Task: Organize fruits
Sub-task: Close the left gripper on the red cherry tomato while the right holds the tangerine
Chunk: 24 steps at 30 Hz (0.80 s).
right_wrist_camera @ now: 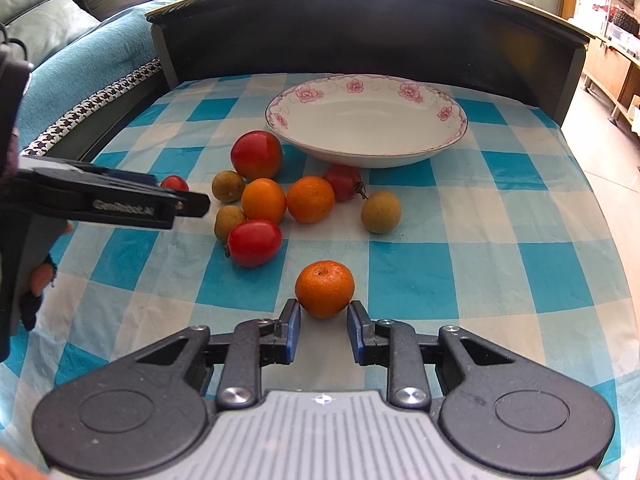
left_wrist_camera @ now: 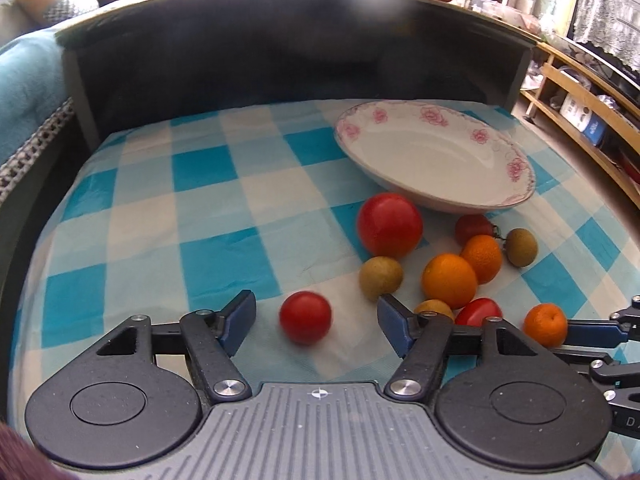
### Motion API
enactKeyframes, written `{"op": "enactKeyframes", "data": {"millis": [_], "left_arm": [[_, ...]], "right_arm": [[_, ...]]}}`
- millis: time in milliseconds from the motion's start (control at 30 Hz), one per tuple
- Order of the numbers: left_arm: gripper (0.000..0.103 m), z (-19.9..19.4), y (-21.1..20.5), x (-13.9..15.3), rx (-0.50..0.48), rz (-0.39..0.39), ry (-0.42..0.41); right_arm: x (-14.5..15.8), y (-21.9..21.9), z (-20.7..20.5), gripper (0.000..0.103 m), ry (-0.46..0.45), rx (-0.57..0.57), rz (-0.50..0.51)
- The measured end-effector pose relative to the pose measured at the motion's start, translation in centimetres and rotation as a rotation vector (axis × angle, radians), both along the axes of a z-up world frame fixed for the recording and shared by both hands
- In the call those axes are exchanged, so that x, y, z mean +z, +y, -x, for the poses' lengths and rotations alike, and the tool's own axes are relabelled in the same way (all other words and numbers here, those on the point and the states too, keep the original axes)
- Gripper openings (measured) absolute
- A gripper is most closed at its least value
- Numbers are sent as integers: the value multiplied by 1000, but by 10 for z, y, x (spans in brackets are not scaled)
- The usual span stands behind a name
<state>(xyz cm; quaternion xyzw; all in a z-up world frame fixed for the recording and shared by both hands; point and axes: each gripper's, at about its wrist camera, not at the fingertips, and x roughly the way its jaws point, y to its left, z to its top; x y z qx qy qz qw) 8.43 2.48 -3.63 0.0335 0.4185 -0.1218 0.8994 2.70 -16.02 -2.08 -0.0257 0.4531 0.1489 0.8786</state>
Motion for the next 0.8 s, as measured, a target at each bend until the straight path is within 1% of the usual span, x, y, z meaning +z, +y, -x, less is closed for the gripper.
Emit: {"op": "enactKeyframes", "data": {"millis": [33, 133, 200, 400, 533, 600, 667, 800], "left_arm": [[70, 1, -1, -1, -6, -2, -2], [64, 6, -6, -2, -15, -43, -18], [63, 8, -6, -2, -12, -52, -23], [62, 6, -9, -2, 8, -54, -25], [63, 6, -8, -4, 5, -56, -33], [65, 6, -9, -4, 5, -59, -37], [69, 7, -11, -5, -6, -66, -42], [71, 7, -12, -6, -12, -72, -49]], "right_arm": [[0, 0, -1, 30, -1, -1, -3], [0, -2, -2, 33, -2, -3, -22], [-1, -2, -3, 35, -5, -3, -23], [-2, -1, -3, 44, -13, -8, -20], [-2, -2, -4, 47, -19, -22, -34], [-3, -2, -6, 47, -23, -29, -32], [-3, -1, -7, 47, -28, -29, -34], [-5, 3, -7, 47, -45, -18, -17]]}}
